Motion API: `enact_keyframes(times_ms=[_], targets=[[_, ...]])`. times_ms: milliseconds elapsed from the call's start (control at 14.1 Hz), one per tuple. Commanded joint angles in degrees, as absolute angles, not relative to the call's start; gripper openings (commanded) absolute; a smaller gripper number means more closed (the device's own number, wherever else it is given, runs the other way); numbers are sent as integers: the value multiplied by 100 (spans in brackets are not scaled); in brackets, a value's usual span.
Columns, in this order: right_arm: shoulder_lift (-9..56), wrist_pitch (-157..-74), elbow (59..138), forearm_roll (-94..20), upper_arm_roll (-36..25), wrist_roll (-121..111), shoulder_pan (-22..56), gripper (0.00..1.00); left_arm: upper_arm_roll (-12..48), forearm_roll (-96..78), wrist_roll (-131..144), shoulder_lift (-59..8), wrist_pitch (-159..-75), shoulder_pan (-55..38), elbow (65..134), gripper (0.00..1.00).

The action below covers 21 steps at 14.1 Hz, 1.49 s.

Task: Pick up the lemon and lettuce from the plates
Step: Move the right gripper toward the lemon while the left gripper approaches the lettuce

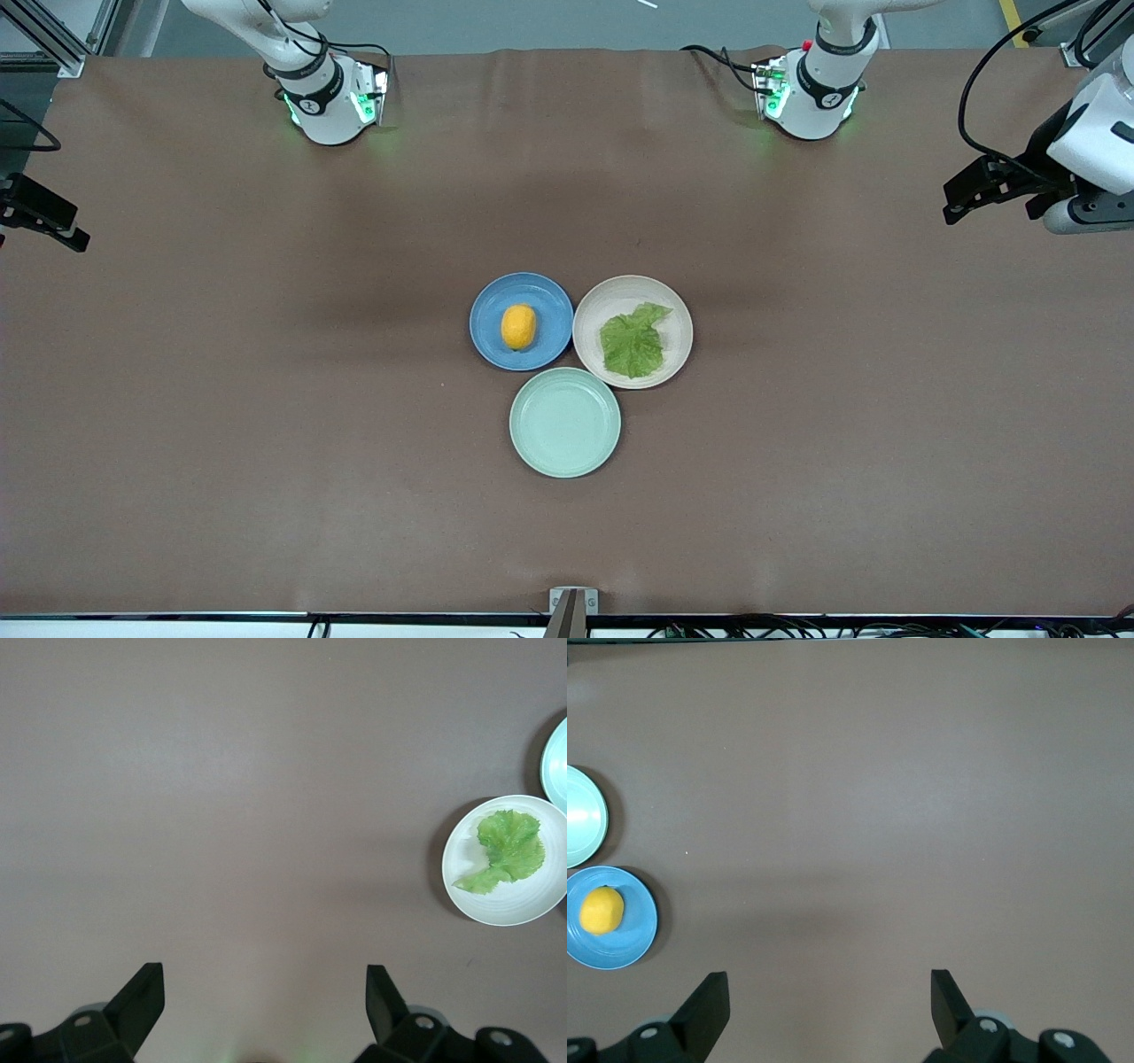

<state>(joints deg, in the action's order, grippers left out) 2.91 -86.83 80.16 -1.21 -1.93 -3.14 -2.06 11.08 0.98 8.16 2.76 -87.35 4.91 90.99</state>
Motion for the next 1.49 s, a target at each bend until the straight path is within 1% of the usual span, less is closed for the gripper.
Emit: enact_keyframes(times_ms=[0,213,567,780,1063,1276,1417], targets=[[299,-8657,7972,-79,-158,-360,-264,100,1151,220,853,316,-8728,527,9053,100],[299,-8657,7972,-70,-158,-360,-272,100,1108,220,853,194,-8692,545,8921,100],[412,-8719,7963,-149,-132,-299,-202,100,1143,202,992,9,-8692,501,9017,100],[588,-8999,7963,-158,-132,-238,122,100,1326,123,2114,-350,-8806,256,9044,100],[852,-9158,8024,-97,-132,-114,570,100,1696,123,3810,-693,-9631,-26,9579,100],[1089,-9149,8033,-123,-132,-45,991,99,1837,149,5443,-1228,-10097,-446,9650,100],[1256,-9158,8051,-176,-132,969,1613,99,1837,202,6508,-1615,-10510,-798,9659,100]])
